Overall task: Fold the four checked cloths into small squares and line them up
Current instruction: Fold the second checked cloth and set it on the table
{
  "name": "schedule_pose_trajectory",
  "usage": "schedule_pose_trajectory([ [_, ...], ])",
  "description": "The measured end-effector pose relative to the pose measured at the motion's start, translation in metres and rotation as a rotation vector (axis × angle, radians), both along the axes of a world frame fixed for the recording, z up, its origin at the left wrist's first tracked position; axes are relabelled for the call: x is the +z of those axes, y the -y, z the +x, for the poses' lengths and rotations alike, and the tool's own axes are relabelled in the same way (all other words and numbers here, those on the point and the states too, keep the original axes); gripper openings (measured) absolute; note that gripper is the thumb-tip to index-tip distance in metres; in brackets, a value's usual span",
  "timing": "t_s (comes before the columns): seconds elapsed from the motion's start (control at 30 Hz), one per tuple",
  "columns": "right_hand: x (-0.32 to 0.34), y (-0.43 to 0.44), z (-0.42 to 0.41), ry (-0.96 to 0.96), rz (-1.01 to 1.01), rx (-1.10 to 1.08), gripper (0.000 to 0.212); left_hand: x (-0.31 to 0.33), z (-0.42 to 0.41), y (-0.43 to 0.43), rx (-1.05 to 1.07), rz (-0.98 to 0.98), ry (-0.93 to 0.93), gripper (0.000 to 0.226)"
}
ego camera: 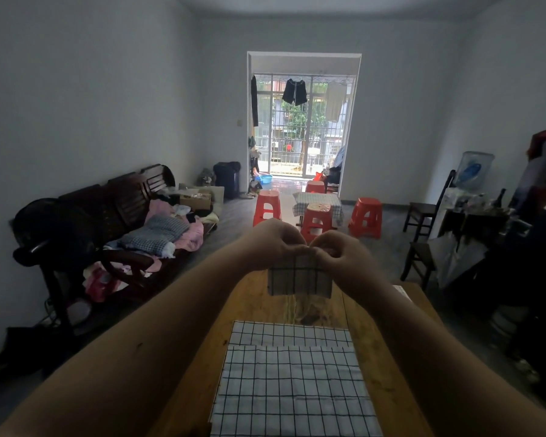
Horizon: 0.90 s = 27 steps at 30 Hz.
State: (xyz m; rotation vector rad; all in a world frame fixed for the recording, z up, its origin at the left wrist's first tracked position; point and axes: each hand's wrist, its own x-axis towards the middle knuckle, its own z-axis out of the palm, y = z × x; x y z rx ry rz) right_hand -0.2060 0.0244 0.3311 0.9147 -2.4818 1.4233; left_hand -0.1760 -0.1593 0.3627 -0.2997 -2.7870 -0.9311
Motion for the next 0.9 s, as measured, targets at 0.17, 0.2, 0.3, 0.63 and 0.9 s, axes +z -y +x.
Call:
schedule_pose_trajectory([
  [0.17, 0.004, -0.002, 0.0, -0.005, -0.072, 0.018, 0.006, 0.004, 0.005, -0.002, -0.014, -0.046, -0.071, 0.017],
  [0.2, 0.005, -0.005, 0.0, 0.009, -0.087, 0.022, 0.007, 0.005, 0.007, -0.001, -0.012, -0.053, -0.08, 0.018],
  [0.3, 0.004, -0.013, 0.001, 0.027, -0.109, 0.018, 0.009, 0.005, 0.01, 0.004, -0.012, -0.051, -0.087, 0.019],
  [0.63, -0.006, -0.021, 0.007, 0.057, -0.192, -0.047, 0.008, 0.008, 0.017, -0.004, -0.031, -0.022, -0.001, 0.019],
  [0.9, -0.001, -0.021, 0.011, 0.128, -0.25, 0.007, 0.01, 0.009, 0.017, -0.009, -0.05, -0.141, -0.032, 0.022],
])
